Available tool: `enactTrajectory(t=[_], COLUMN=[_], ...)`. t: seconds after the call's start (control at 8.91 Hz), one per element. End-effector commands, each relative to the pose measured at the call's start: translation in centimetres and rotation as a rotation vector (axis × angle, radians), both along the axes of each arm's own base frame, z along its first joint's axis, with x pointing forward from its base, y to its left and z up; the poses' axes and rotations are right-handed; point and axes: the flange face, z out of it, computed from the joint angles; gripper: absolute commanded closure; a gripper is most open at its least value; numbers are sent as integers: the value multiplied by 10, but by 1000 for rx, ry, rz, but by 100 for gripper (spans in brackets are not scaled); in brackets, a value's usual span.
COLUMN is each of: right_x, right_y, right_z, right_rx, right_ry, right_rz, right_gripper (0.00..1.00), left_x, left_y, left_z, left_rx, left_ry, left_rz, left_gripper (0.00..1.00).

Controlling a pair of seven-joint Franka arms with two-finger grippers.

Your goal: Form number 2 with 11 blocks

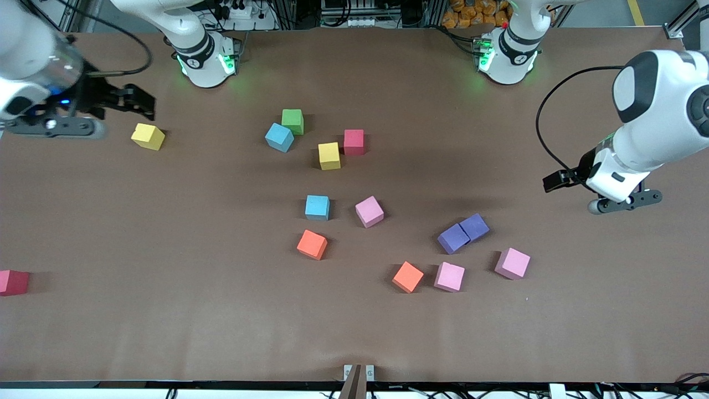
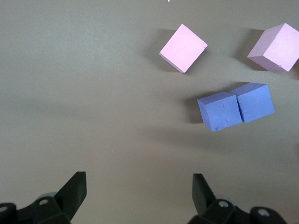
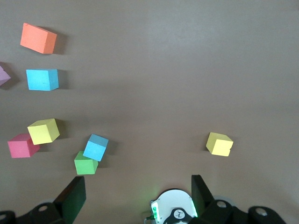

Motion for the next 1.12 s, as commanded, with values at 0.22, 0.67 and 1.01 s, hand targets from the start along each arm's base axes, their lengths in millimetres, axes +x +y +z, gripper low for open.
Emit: enactTrajectory(t=[0.22, 0.67, 1.01], right_x=[-38, -94, -123], right_y=[88, 147, 169], right_z=[-44, -106, -153], right_rx=[-67, -124, -128], right_ry=[63, 60, 36], right_rz=[-45, -71, -63], right_gripper=[0, 0, 0], left_x=[12, 12, 19], left_y=[65, 104, 110], left_z=[-8, -22, -4], left_rx=[7, 14, 17], left_ry=[-23, 2, -32], left_rz=[141, 198, 189], left_gripper=[0, 0, 0])
